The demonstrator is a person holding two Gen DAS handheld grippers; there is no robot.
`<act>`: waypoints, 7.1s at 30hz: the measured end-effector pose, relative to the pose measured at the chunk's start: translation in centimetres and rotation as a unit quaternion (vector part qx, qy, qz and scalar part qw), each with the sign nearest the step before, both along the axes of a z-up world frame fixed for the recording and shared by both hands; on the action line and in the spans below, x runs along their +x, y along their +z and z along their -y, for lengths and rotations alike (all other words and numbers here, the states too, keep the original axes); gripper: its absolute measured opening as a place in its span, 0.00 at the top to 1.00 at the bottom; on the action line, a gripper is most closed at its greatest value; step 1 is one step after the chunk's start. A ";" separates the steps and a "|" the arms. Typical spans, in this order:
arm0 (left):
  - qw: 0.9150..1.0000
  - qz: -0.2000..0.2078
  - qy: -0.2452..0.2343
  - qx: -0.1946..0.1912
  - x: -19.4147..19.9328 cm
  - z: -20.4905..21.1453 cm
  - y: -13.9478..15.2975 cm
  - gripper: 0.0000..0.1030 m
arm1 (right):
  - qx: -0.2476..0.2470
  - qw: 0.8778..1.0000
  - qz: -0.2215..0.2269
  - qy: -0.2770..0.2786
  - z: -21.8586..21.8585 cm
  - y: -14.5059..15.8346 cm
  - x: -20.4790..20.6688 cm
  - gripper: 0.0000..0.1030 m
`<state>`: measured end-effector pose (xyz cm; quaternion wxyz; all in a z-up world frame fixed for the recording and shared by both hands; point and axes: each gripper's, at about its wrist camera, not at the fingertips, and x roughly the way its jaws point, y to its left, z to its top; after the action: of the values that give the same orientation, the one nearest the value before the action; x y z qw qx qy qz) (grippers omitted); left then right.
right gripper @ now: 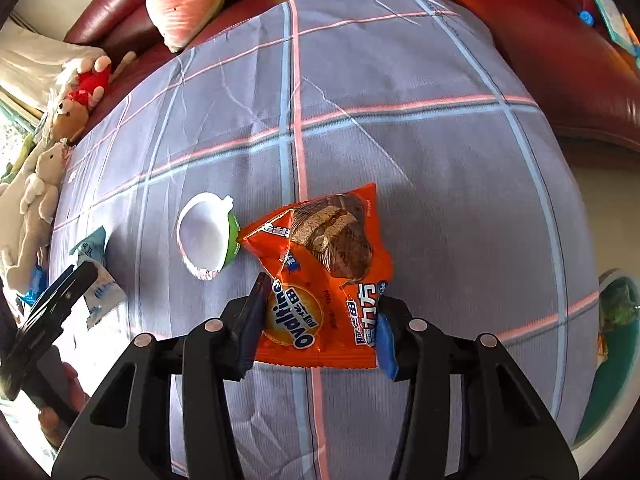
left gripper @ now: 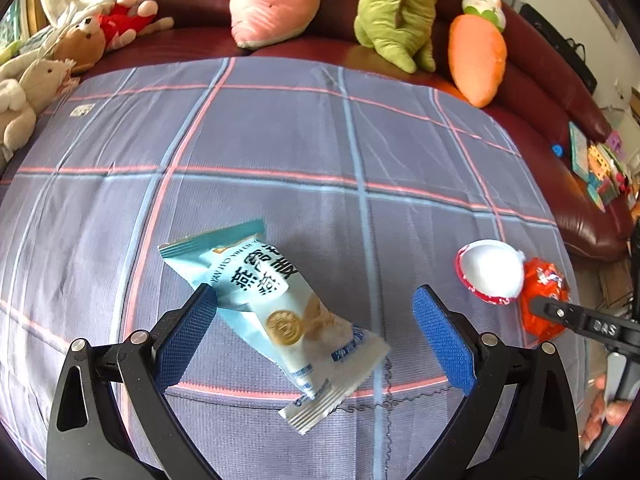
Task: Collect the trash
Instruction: 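Grasp the orange Ovaltine packet with the right tool while the left grasps the light-blue snack bar, then carry the snack bar and Ovaltine packet in both tools over the teal bin, then open the left tool over the teal bin to drop the snack bar, then open the right tool over the teal bin to drop the Ovaltine packet, then move both open tools back over the table, then grasp the red-rimmed clear plastic cup by its rim with the left tool, then grasp the small white cup with the right tool while the left holds the clear cup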
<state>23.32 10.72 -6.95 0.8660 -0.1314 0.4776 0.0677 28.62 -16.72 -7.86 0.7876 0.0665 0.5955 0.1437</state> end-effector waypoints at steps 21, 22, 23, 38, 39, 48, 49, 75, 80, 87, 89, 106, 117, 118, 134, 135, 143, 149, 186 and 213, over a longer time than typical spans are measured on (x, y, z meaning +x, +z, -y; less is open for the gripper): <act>0.998 -0.014 0.064 -0.022 -3.8 -2.0 -1.6 0.13 | 0.024 1.000 0.002 0.007 0.7 1.2 -5.4 0.57; 0.997 -0.014 0.062 -0.032 -3.8 -2.0 -1.7 0.31 | 0.024 1.000 0.002 0.007 0.7 1.3 -5.6 0.57; 0.997 -0.018 0.059 -0.036 -3.7 -1.9 -1.8 0.48 | 0.024 1.000 0.003 0.007 0.9 1.4 -5.8 0.57; 1.000 0.020 0.011 -0.018 -5.7 1.8 2.1 0.74 | 0.037 0.999 0.030 -0.016 3.8 3.7 -8.9 0.57; 1.000 0.024 0.003 -0.016 -5.8 2.5 2.6 0.74 | 0.041 0.998 0.034 -0.020 4.2 4.0 -9.2 0.57; 0.995 0.045 -0.091 -0.017 -5.7 10.6 5.8 0.74 | 0.062 0.994 0.065 -0.058 9.3 6.4 -11.1 0.57; 0.993 0.045 -0.104 -0.016 -5.6 11.9 6.0 0.74 | 0.066 0.993 0.069 -0.066 10.5 6.6 -11.5 0.57; 0.936 0.006 -0.352 0.015 -5.3 41.4 3.9 0.74 | 0.083 0.954 0.100 -0.269 36.0 4.6 -20.0 0.56; 0.928 -0.017 -0.373 0.004 -4.6 44.7 1.7 0.73 | 0.081 0.954 0.089 -0.273 37.5 3.8 -19.3 0.56; 0.914 -0.056 -0.402 0.002 -3.5 48.6 -1.7 0.73 | 0.083 0.951 0.072 -0.289 39.4 2.2 -18.3 0.56; 0.911 -0.067 -0.407 -0.002 -3.0 49.3 -2.6 0.68 | 0.083 0.950 0.067 -0.292 39.8 1.8 -18.1 0.56; 0.923 -0.044 -0.382 0.018 -3.0 46.5 -2.2 0.12 | 0.078 0.953 0.044 -0.289 39.4 0.0 -16.2 0.54; 0.933 -0.037 -0.359 -0.001 -3.0 43.8 -0.7 0.10 | 0.076 0.954 0.025 -0.290 38.1 -0.3 -15.7 0.27; 0.933 -0.037 -0.359 -0.002 -3.1 43.6 -0.7 0.10 | 0.073 0.954 0.024 -0.291 38.0 -0.2 -15.8 0.26; 0.939 -0.013 -0.344 -0.011 -5.7 38.7 1.3 0.07 | 0.050 0.957 0.034 -0.282 34.3 2.3 -18.2 0.20; 0.939 -0.011 -0.342 -0.012 -5.9 38.3 1.5 0.07 | 0.048 0.958 0.035 -0.279 33.7 2.5 -18.4 0.20; 0.945 -0.002 -0.325 -0.021 -7.4 34.4 2.2 0.06 | 0.036 0.966 0.035 -0.253 29.6 3.5 -19.0 0.20; 0.953 -0.003 -0.301 -0.015 -9.4 29.7 1.9 0.06 | 0.031 0.974 0.039 -0.220 25.4 4.4 -19.6 0.20; 0.982 0.021 -0.187 -0.005 -12.3 15.0 -0.8 0.95 | 0.005 0.998 0.006 -0.068 9.6 3.1 -15.9 0.20; 0.992 0.033 -0.108 -0.048 -1.0 4.8 1.2 0.95 | 0.066 0.998 -0.010 0.015 -3.1 0.6 2.1 0.57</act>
<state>22.29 5.90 -5.80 0.8760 -0.1231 0.4633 -0.0538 30.70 -13.60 -7.23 0.7734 0.1110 0.5932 0.1942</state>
